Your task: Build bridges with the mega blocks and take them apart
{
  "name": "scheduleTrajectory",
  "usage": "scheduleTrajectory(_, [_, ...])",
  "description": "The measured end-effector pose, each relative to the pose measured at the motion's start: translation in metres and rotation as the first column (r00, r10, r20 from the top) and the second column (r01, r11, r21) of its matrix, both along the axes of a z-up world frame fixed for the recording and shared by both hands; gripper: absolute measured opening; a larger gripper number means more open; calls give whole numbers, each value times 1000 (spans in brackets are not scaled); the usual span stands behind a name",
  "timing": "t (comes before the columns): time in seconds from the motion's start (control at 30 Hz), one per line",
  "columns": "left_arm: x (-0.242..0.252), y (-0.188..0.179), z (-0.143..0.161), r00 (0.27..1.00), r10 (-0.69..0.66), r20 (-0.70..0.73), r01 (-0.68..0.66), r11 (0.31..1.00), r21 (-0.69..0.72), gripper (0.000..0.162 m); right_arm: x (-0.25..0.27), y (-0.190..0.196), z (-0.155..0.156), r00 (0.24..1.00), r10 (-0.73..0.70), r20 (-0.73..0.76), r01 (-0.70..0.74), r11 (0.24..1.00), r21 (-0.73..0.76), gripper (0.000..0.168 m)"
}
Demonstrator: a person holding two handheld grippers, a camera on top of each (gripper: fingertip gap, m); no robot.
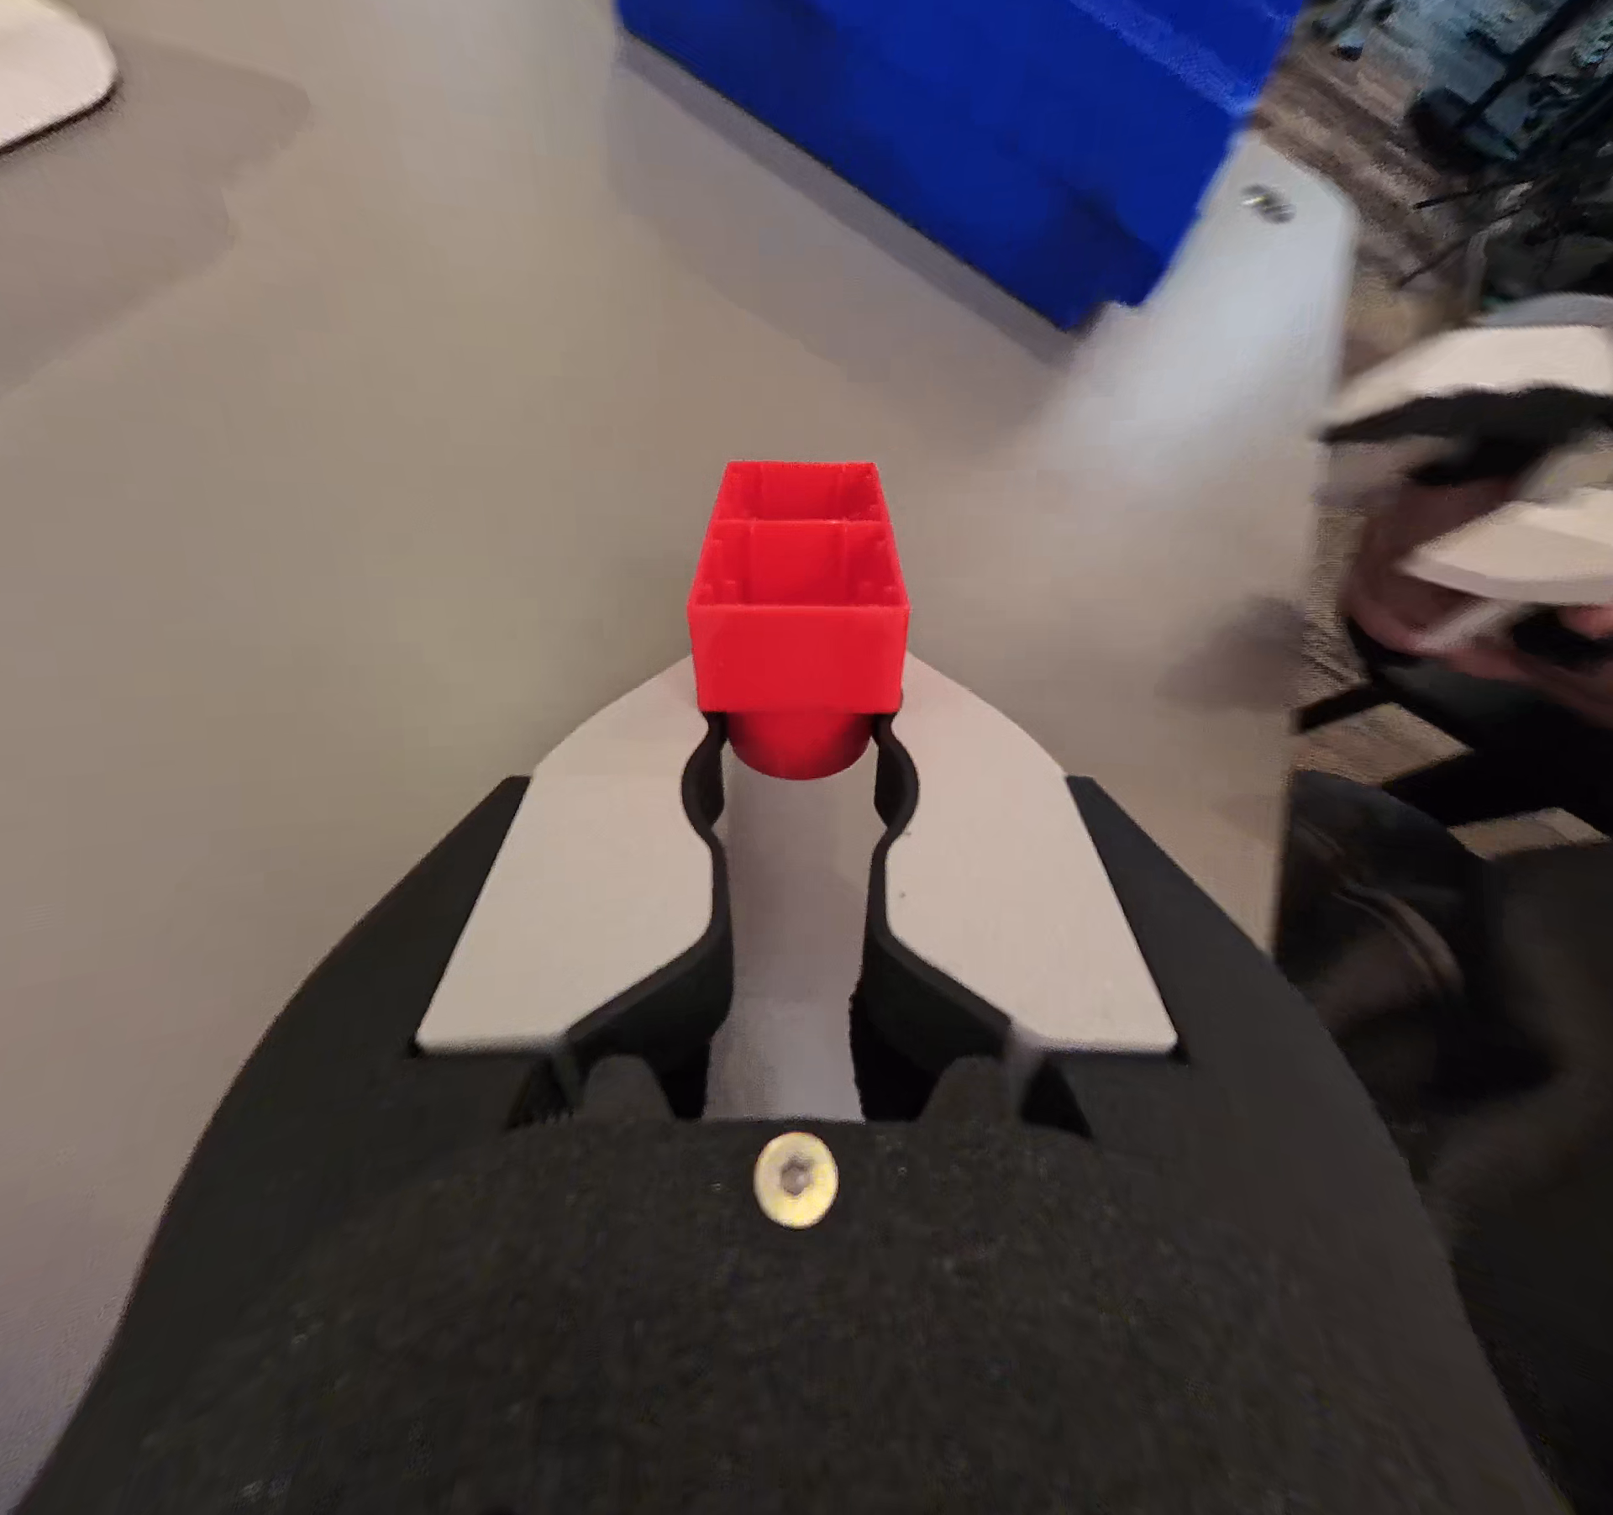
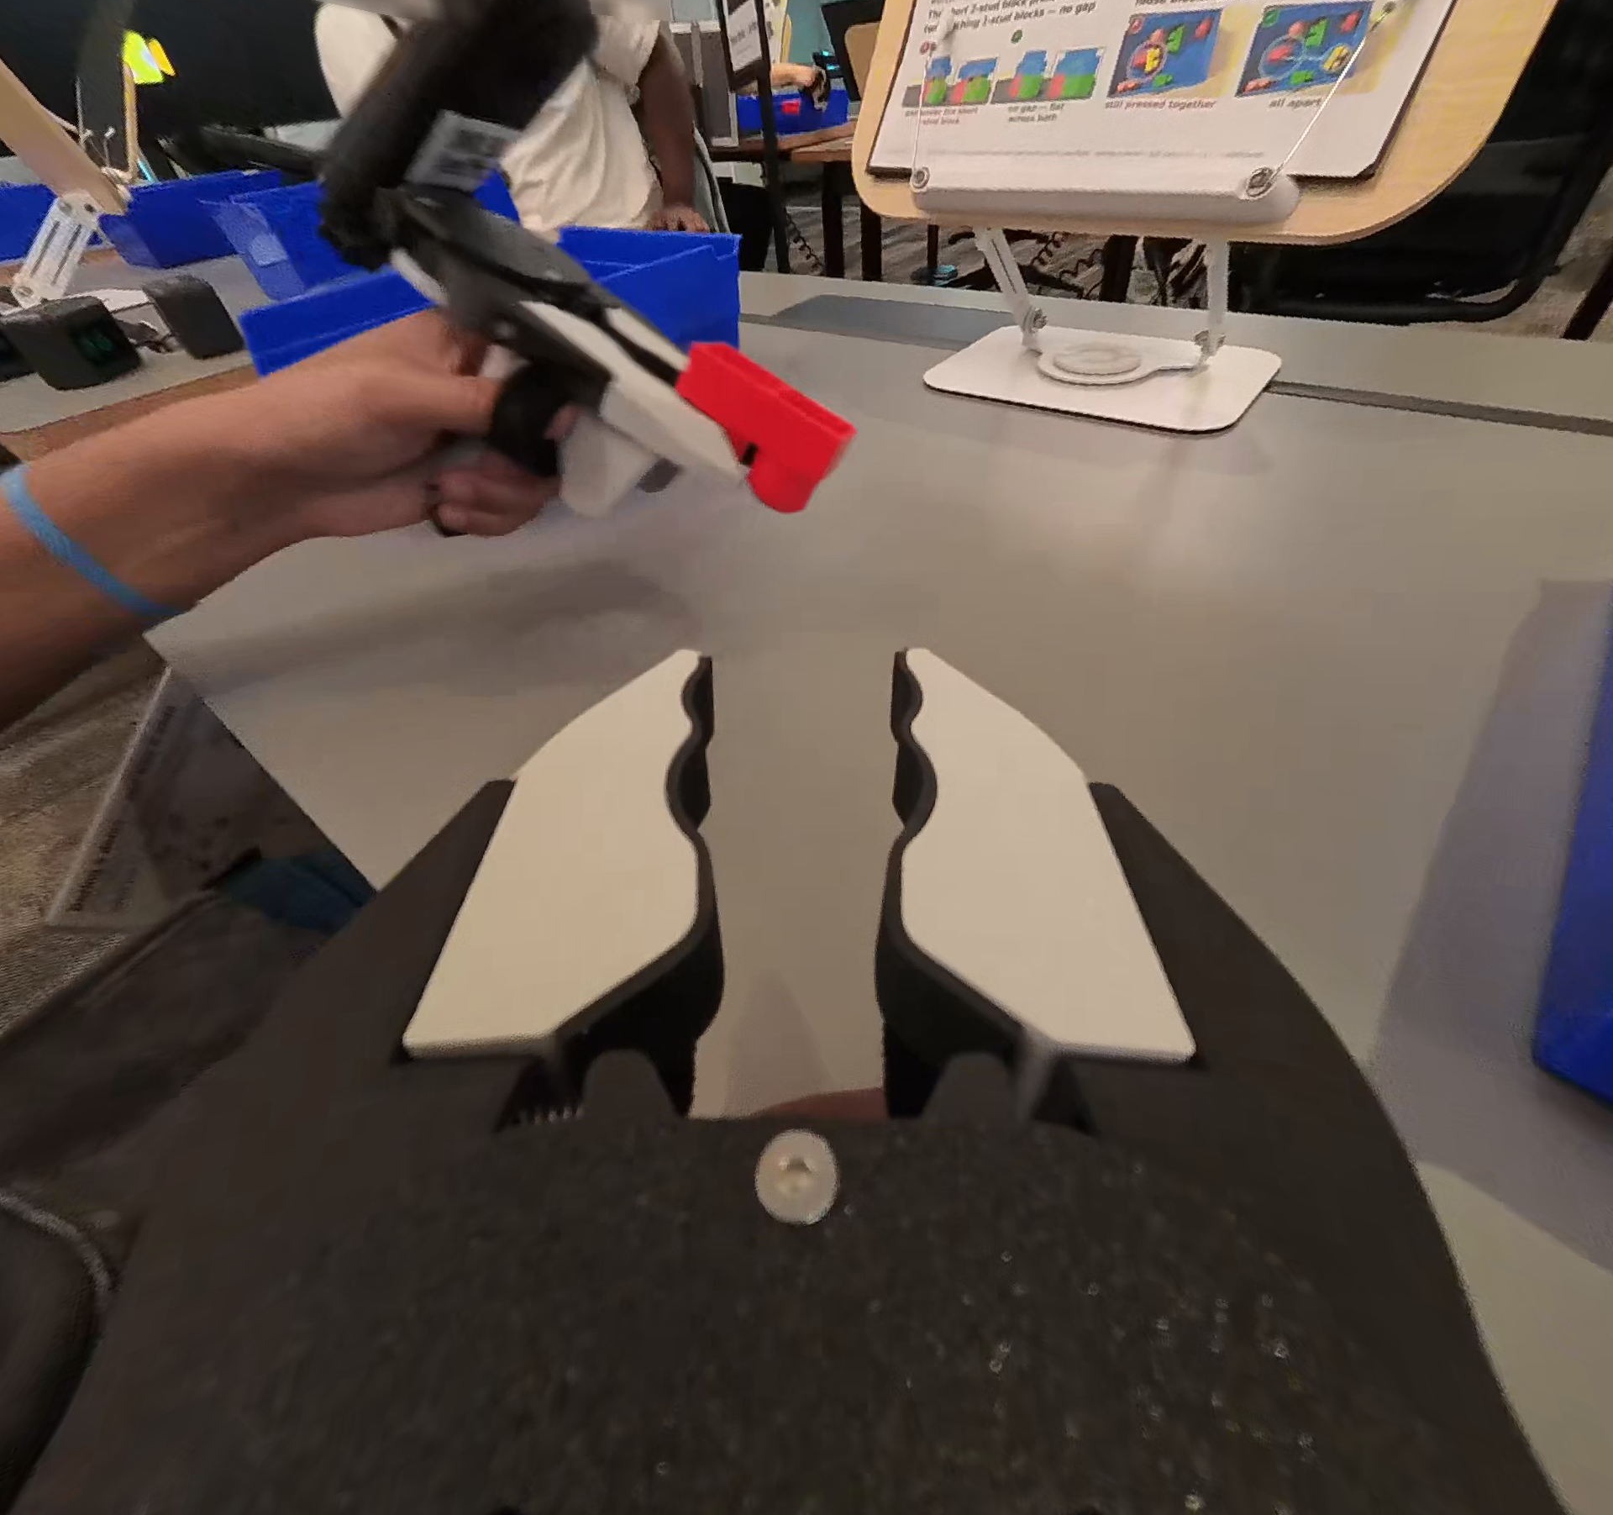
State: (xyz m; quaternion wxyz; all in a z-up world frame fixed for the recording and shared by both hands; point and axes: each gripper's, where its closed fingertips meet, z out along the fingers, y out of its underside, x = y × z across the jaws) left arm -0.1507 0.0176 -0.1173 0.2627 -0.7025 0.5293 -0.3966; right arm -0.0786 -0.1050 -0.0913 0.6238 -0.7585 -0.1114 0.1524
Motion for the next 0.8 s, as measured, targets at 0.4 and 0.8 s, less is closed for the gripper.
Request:
scheduleTrajectory(0.4, [39, 53, -54, 978, 124, -169, -116, 992, 56, 30, 1, -3, -9, 998, 30, -61, -33, 998, -52, 39])
scheduleTrajectory(0.8, [24, 38, -67, 967, 135, -215, -132, 991, 27, 37, 2, 3, -21, 998, 24, -52, -30, 992, -122, 43])
